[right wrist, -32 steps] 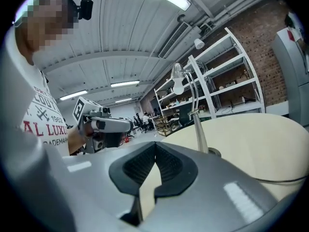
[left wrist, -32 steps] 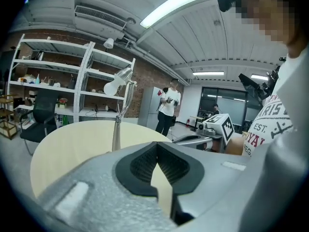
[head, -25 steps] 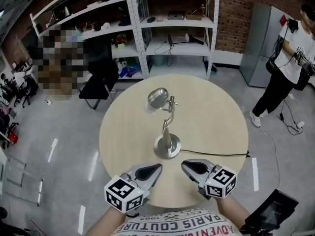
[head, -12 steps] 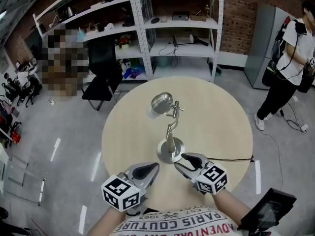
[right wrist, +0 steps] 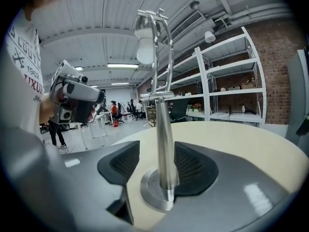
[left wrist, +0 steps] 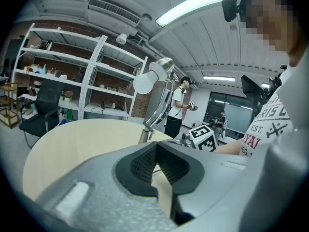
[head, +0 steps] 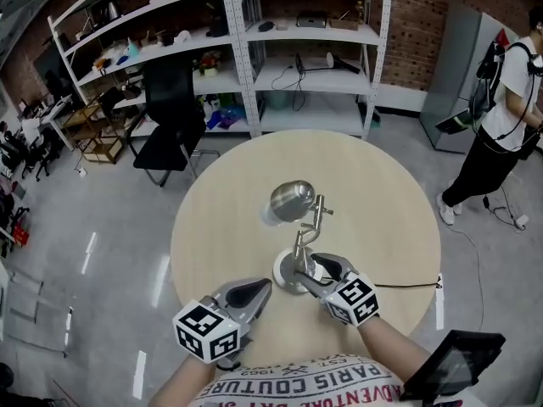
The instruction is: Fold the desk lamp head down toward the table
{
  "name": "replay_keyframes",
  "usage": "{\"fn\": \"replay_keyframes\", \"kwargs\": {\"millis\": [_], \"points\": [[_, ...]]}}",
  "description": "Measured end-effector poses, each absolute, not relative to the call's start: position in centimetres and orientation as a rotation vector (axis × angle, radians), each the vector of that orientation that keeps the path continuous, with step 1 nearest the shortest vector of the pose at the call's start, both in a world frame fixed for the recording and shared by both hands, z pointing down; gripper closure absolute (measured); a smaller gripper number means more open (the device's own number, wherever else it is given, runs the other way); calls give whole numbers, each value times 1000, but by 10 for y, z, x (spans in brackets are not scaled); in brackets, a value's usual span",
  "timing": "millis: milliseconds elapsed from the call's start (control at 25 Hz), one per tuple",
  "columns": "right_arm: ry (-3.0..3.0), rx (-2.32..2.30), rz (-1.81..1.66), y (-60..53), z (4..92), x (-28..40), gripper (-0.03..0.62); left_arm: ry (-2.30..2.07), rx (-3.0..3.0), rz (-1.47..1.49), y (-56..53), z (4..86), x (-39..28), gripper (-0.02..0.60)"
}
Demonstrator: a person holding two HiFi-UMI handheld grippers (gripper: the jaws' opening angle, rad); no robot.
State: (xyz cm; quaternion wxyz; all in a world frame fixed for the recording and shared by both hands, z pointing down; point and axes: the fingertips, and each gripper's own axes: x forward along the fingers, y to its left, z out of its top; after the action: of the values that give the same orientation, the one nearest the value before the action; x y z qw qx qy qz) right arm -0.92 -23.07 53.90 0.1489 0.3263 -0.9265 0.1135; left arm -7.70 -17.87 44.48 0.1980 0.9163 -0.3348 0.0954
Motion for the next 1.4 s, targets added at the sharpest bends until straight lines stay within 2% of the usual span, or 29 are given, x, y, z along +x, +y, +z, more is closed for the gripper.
{"fn": "replay_keyframes", "kwargs": {"millis": [360, 640, 800, 1400], "points": [[-2638, 917, 331, -252, 566, -27, 381, -933, 2548, 303, -196, 458, -88, 578], [-2625, 964, 327, -261, 570, -31, 424, -922, 2578, 302, -194, 447, -89, 578], [-2623, 963, 316, -263, 573, -32, 424, -943, 2599, 283, -197, 440, -92, 578], [-2620, 925, 368, -265, 579, -33, 421, -916, 2945, 306, -205, 335, -70, 575]]}}
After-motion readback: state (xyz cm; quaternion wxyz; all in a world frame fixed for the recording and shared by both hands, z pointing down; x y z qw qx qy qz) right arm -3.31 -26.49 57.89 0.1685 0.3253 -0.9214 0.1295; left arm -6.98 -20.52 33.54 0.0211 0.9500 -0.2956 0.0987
